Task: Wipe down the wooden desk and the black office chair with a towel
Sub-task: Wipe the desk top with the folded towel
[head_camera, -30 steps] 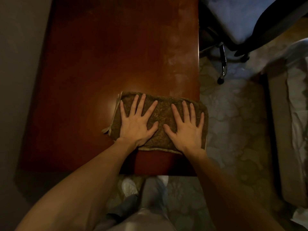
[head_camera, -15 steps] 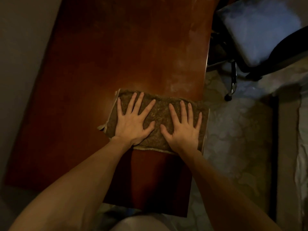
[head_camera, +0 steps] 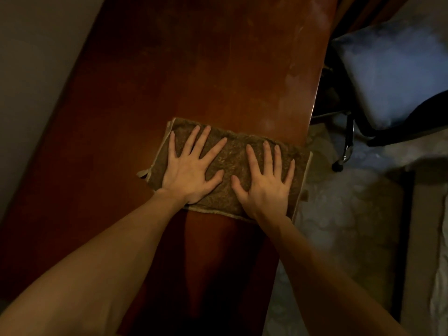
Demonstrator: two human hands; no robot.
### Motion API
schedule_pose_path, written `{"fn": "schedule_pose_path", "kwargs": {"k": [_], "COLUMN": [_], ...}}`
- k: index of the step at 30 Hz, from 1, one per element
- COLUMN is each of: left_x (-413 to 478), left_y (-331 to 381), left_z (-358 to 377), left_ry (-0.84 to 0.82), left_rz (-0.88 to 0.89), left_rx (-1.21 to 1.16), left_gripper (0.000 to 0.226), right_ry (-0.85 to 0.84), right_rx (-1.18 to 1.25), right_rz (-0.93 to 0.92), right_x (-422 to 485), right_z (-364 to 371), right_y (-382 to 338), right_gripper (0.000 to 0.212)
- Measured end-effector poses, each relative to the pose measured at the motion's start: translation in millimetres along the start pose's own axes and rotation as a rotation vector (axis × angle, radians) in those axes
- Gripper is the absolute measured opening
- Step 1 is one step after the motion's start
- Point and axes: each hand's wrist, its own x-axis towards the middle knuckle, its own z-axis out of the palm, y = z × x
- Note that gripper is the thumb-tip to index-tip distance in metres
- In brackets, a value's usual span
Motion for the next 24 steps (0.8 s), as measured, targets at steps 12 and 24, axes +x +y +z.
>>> {"fn": "schedule_pose_path", "kwargs": {"k": [12, 24], "left_x": [65.4, 124.8], "left_y": [-19.0, -36.2], "left_z": [-5.9, -13.2], "left_ry": [0.022, 0.035], "left_rz": [0.011, 0.036], "left_rx": [0.019, 0.000], "left_gripper": [0.072, 0.072], "right_ry": [0.041, 0.018], "right_rx": [0.017, 0.064], "right_rz": [0.026, 0.060], "right_x": [61.7, 118.5], "right_z": [2.8, 3.3], "right_y": [4.4, 10.1], "right_gripper": [0.076, 0.077]}}
